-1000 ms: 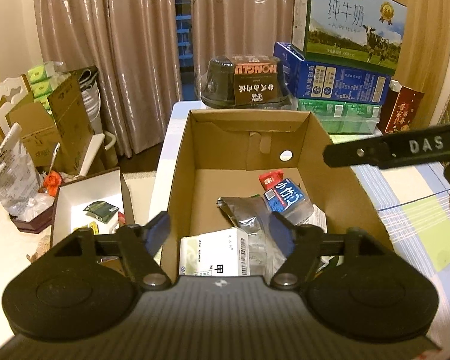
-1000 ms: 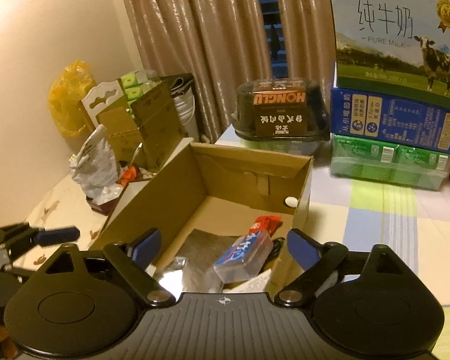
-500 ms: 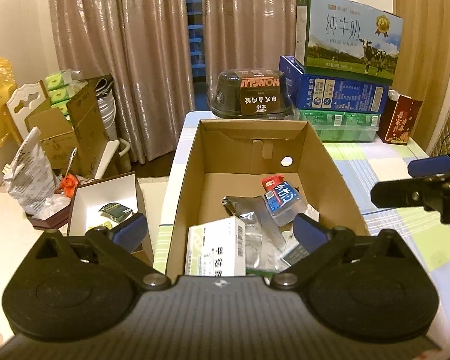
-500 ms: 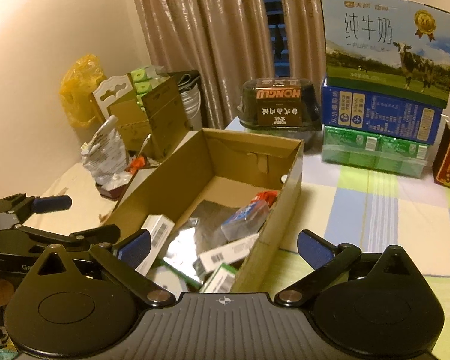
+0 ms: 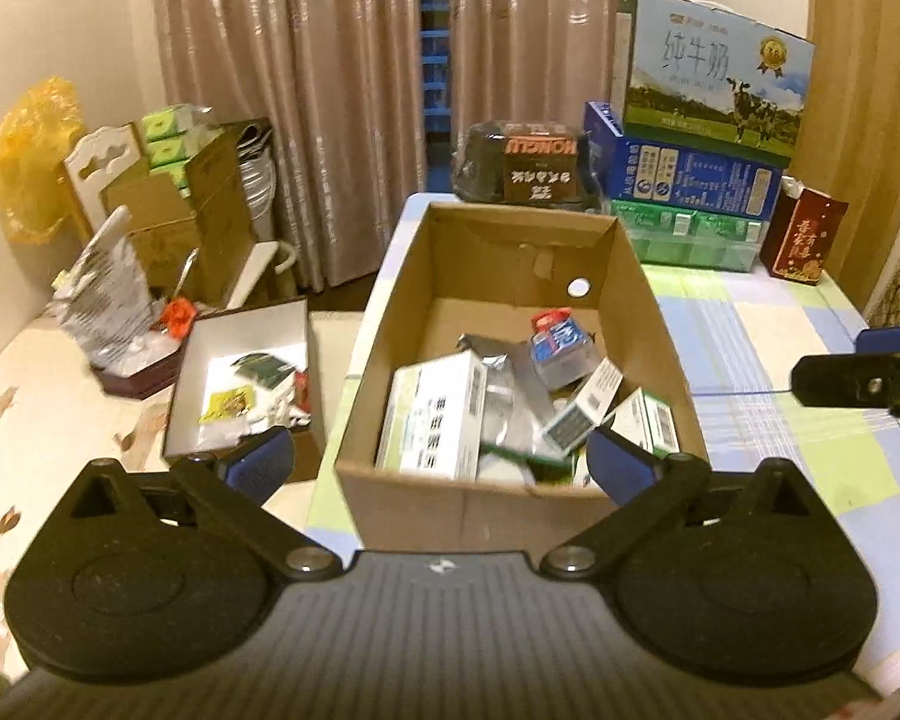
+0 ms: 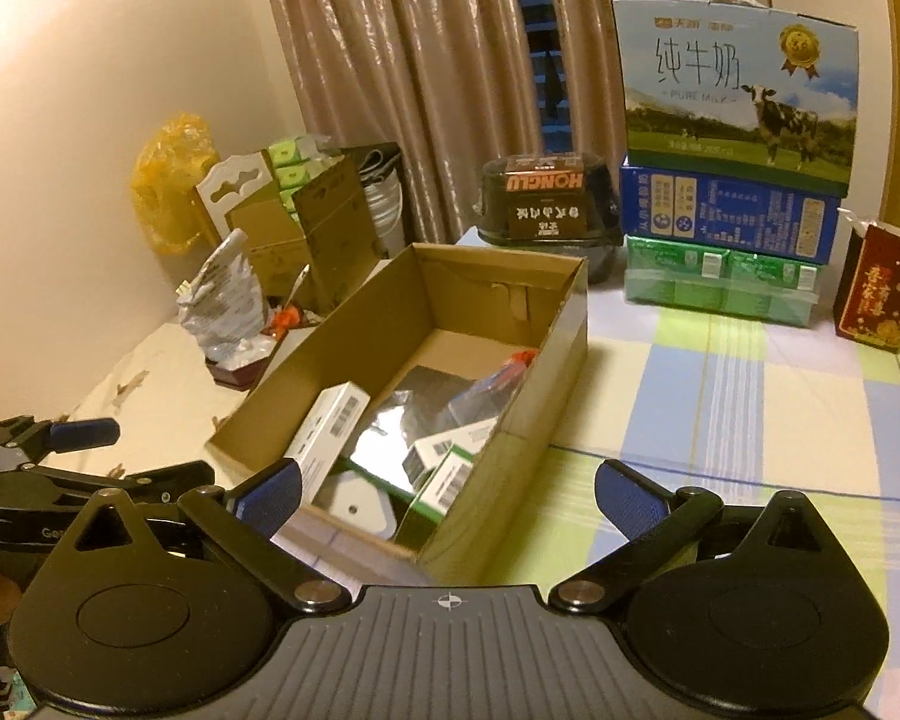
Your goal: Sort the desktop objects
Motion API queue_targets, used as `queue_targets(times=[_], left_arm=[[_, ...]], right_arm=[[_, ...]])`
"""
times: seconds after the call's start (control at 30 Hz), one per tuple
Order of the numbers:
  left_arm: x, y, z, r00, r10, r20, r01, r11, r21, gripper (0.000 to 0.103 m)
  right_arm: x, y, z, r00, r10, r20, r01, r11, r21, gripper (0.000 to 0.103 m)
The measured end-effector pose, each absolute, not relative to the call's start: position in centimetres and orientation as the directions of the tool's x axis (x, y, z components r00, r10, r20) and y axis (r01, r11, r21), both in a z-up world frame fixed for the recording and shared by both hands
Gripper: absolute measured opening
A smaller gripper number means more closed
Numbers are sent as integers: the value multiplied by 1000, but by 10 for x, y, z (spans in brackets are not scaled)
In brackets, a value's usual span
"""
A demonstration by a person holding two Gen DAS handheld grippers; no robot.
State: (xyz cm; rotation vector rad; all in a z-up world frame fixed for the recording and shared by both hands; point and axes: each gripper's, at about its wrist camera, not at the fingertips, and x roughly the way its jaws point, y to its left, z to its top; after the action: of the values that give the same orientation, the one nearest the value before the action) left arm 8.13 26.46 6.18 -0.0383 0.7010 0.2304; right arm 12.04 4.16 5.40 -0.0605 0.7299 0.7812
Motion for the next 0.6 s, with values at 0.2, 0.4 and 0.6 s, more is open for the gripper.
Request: queue_targets(times=[0.2, 0.4, 0.6], left_arm=[[51, 252, 61, 726, 237, -646, -265, 963, 55, 102], [27, 241, 64, 728, 231, -645, -276, 961, 32, 102], [5, 230, 71, 739, 215, -639, -285, 958, -7, 102]], right_arm=[[88, 26, 52, 487, 624, -611, -675, 713, 190, 101], [60, 13, 50, 488, 624, -610, -685, 707, 175, 101], [38, 3, 50, 489, 619, -615, -694, 703, 156, 101]])
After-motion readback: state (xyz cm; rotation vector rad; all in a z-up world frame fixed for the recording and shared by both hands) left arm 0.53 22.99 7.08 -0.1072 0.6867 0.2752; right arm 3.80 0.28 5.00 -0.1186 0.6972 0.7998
